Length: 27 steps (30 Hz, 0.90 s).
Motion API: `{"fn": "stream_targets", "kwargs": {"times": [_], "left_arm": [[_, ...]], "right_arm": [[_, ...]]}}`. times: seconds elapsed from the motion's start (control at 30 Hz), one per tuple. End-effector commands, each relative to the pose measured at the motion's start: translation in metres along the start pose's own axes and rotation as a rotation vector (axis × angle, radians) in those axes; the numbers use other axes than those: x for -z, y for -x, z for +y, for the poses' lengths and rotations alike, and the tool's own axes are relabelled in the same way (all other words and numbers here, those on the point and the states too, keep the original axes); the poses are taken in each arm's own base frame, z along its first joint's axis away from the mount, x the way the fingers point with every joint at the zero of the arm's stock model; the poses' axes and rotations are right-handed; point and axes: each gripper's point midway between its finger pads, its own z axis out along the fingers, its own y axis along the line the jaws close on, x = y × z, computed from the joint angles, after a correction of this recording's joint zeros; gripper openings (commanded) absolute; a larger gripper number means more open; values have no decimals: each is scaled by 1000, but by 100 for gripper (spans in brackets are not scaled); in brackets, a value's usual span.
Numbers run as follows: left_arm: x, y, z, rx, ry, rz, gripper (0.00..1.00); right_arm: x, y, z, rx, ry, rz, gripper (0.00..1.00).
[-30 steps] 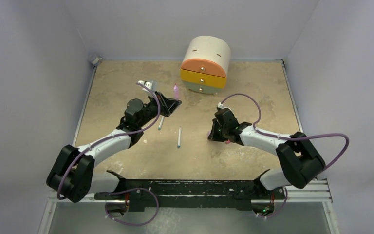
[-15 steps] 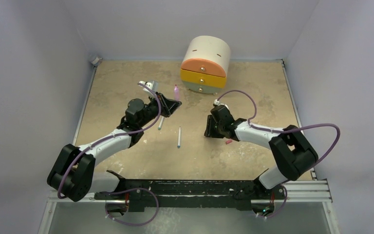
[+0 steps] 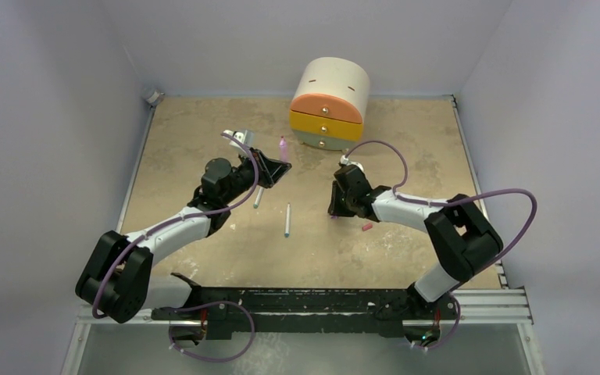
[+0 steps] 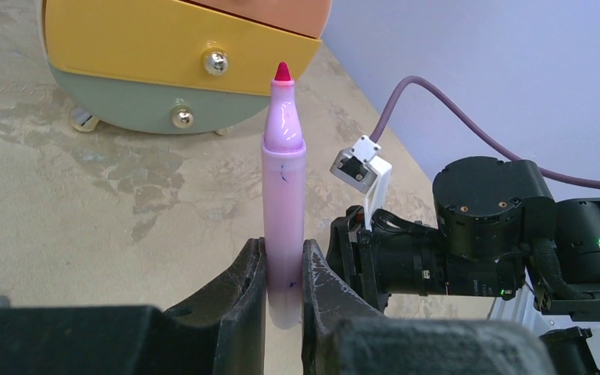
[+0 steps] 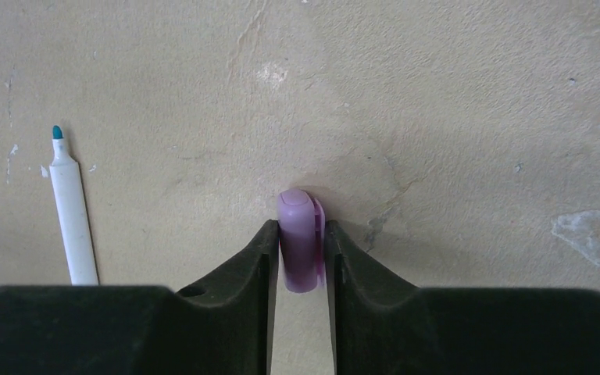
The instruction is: Insert the pens into the pen caps
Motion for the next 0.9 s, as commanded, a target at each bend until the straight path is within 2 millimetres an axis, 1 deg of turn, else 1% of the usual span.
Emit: {"fn": "stream_targets", "kwargs": {"times": [0.0, 0.03, 0.07, 0.1, 0.13, 0.17, 0.23, 0.3, 0.37, 0.43, 0.5, 0.53, 0.6, 0.63, 0.7, 0.8, 0.87], "left_arm": [[-1, 19, -13, -38, -47, -55, 0], [-1, 19, -13, -38, -48, -53, 0], [-2, 18, -13, -38, -50, -52, 0], [-2, 18, -13, -38, -51, -50, 0], [-2, 17, -14, -35, -55, -47, 0], [-2, 17, -15, -34, -62, -46, 0], [-1, 17, -21, -28, -93, -49, 0], [0, 18, -33, 6, -161, -61, 0], [4, 20, -53, 50, -273, -78, 0], [7, 18, -80, 88, -412, -76, 0], [10, 14, -105, 92, -530, -63, 0], [9, 8, -114, 94, -559, -49, 0], [11, 0, -131, 82, -617, -40, 0], [13, -3, -140, 78, -651, -36, 0], [19, -6, -156, 83, -725, -34, 0], [34, -2, -172, 117, -855, -48, 0], [40, -2, -178, 142, -913, -36, 0]], "right_arm": [[-5, -21, -25, 45, -105, 70, 22], [-5, -25, -21, 43, -82, 90, 17], [-4, -29, -18, 41, -57, 106, 8], [-4, -29, -16, 39, -45, 104, 2], [-2, -27, -14, 37, -36, 97, 0], [1, -22, -10, 36, -21, 83, 0], [11, -4, 1, 37, 27, 24, 0], [27, 23, 17, 48, 94, -59, 0], [48, 56, 32, 60, 166, -155, 0], [75, 92, 43, 70, 228, -271, 0], [106, 127, 51, 77, 284, -399, 0], [124, 143, 56, 81, 328, -468, 0], [155, 167, 66, 75, 430, -567, 0], [169, 176, 71, 73, 486, -599, 0], [190, 191, 77, 73, 568, -637, 0], [212, 204, 84, 90, 656, -683, 0], [232, 209, 92, 120, 743, -739, 0]]}}
